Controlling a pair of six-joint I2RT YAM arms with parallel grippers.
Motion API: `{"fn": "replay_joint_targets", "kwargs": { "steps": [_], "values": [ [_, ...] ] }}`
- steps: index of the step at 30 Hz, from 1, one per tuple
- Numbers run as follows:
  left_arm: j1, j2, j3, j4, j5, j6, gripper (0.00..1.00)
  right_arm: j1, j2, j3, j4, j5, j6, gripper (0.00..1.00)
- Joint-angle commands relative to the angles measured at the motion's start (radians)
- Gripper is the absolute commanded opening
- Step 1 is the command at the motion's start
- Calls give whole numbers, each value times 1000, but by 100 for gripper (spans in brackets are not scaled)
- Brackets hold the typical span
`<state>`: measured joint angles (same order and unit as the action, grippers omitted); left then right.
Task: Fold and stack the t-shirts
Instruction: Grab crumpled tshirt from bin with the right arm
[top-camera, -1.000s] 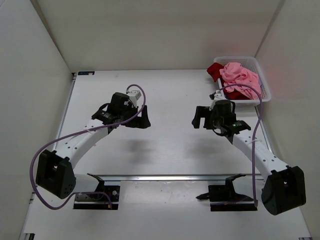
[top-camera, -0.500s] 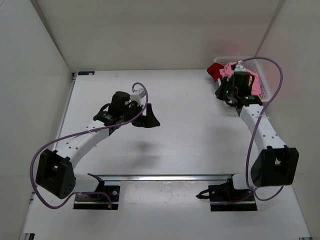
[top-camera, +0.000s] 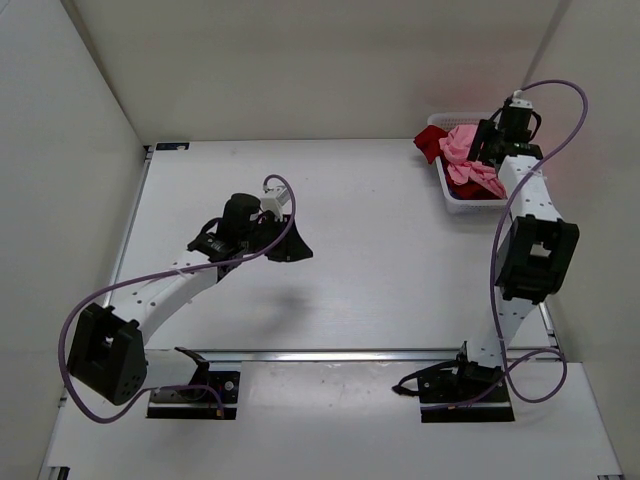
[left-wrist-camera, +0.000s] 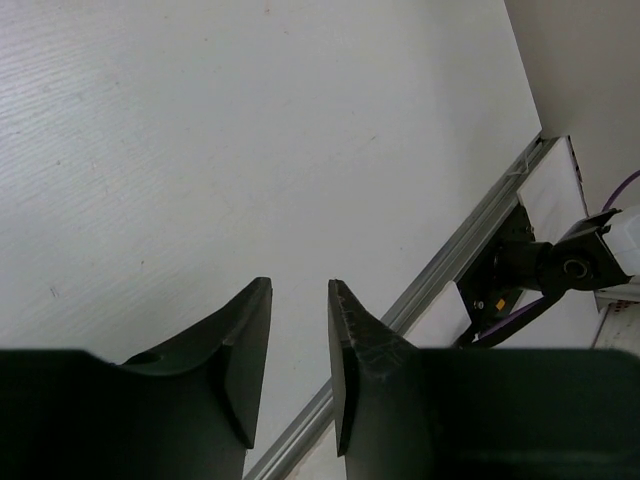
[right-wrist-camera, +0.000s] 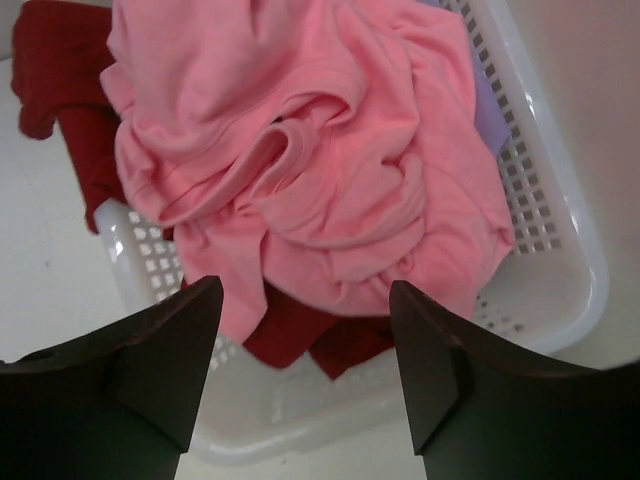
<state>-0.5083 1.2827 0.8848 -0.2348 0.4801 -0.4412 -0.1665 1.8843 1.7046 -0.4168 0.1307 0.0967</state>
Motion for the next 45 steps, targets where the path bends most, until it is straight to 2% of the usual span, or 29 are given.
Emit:
{"fn": "replay_joint_targets", "kwargs": {
  "steps": [1, 4, 9, 13, 17, 22, 23, 24, 27, 29, 33, 35, 36, 37, 38, 39, 40, 41, 45],
  "values": [
    [1, -20, -30, 58, 17, -10, 41, -22, 62, 113, 19, -69, -31, 67],
    [-9, -5, -27, 52, 3, -2, 40, -27, 140, 161, 56, -111, -9, 65],
    [-12, 18, -23, 46, -20, 10, 42, -37, 274, 315, 23, -155, 6, 65],
    [-9, 27, -15, 40, -14, 12, 42, -56, 341, 397, 23, -197, 37, 56],
    [-15, 24, -14, 31, -38, 25, 42, -65, 374, 437, 1, -213, 54, 54],
    [-16, 17, -7, 32, -46, 30, 42, -60, 384, 443, -5, -200, 50, 57],
    [-18, 18, -10, 26, -57, 33, 42, -56, 384, 444, -10, -203, 46, 56],
    [-16, 14, -1, 22, -52, 32, 42, -57, 384, 444, -20, -206, 44, 48],
    [-10, -3, -3, 22, -70, 36, 42, -60, 391, 448, -14, -218, 63, 37],
    [-10, -16, -7, 23, -80, 39, 42, -62, 397, 446, -14, -229, 55, 35],
    [-7, -49, -15, 25, -100, 45, 43, -53, 415, 463, -30, -192, 38, 51],
    [-9, -55, -20, 22, -107, 47, 43, -62, 427, 458, -31, -215, 49, 51],
    [-9, -59, -21, 25, -112, 45, 43, -65, 430, 463, -36, -224, 60, 44],
    [-10, -57, -26, 19, -109, 48, 43, -68, 429, 467, -40, -220, 66, 28],
    [-7, -56, -17, 22, -110, 45, 43, -70, 434, 480, -45, -224, 66, 18],
    [-4, -56, -17, 19, -110, 45, 43, -70, 431, 483, -48, -224, 69, 14],
    [-4, -59, -20, 23, -106, 44, 43, -73, 427, 495, -51, -227, 67, 4],
    [-3, -53, -14, 25, -107, 44, 44, -71, 432, 512, -54, -230, 72, 0],
    [5, -48, -3, 35, -94, 42, 42, -79, 388, 605, -106, -301, 103, 0]
  ]
}}
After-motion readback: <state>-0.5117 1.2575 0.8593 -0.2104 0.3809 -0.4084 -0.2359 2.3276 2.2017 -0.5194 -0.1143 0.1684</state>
